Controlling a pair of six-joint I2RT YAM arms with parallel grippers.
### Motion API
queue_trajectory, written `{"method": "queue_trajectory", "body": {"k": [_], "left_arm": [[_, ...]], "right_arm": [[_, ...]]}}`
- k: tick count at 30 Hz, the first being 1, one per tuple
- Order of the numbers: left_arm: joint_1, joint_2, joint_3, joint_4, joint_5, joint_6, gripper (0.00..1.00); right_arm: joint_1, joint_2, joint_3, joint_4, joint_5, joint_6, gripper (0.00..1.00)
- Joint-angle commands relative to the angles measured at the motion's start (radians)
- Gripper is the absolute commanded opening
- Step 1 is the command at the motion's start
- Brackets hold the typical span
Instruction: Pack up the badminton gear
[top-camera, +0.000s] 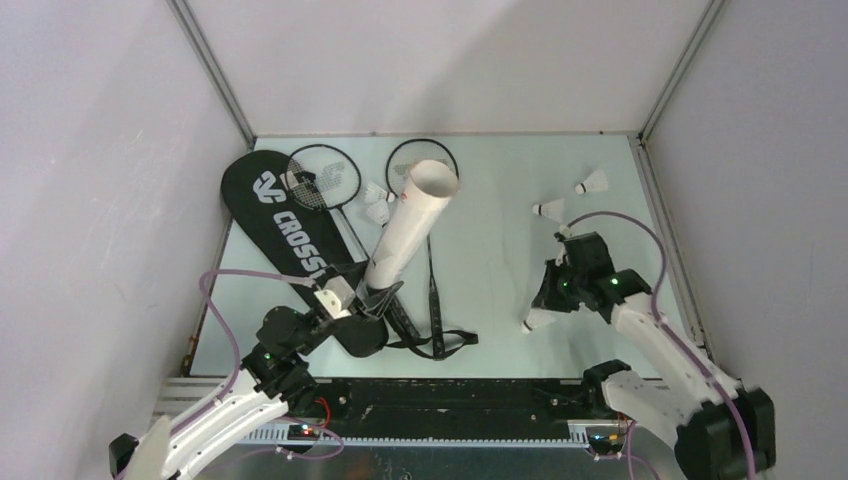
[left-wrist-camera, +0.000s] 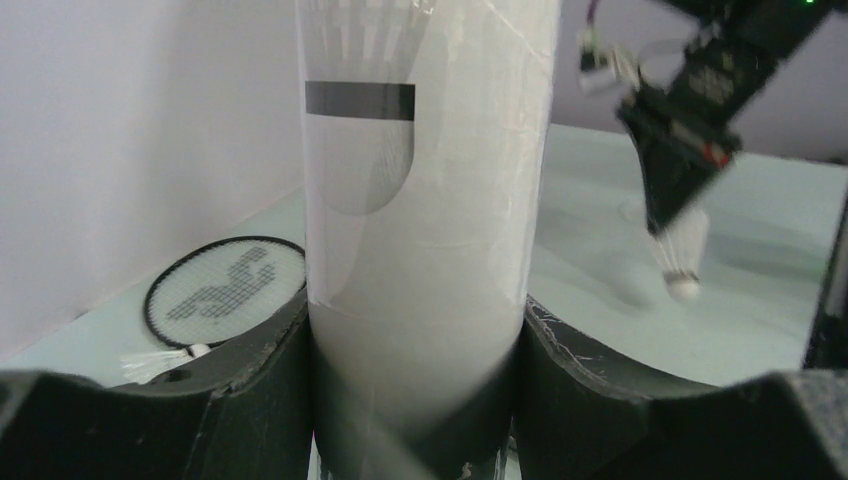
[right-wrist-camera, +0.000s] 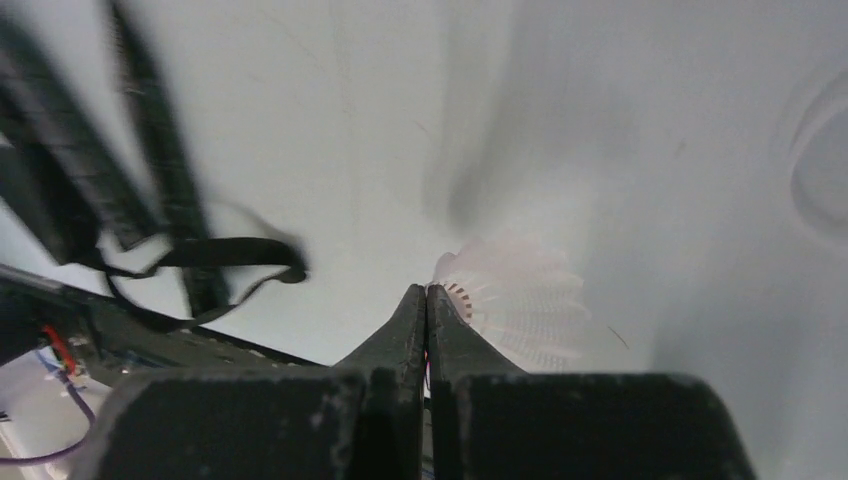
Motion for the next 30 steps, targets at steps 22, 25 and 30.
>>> {"method": "queue_trajectory", "body": {"k": [22, 25, 30], "left_arm": [[0.001, 0.117, 0.077, -0.252, 0.433, 0.255, 0.27], [0.0, 0.118, 0.077, -0.255, 0.427, 0.258, 0.27], [-0.001, 0.124, 0.079, -0.255, 0.417, 0.263, 0.26]], "right_arm": [[0.036, -0.438, 0.523, 0.218, -0.437, -0.167, 0.0], [0.038, -0.438, 0.524, 0.18, -0.464, -0.174, 0.0], [0.039, -0.466, 0.524, 0.145, -0.473, -0.181, 0.0]]}}
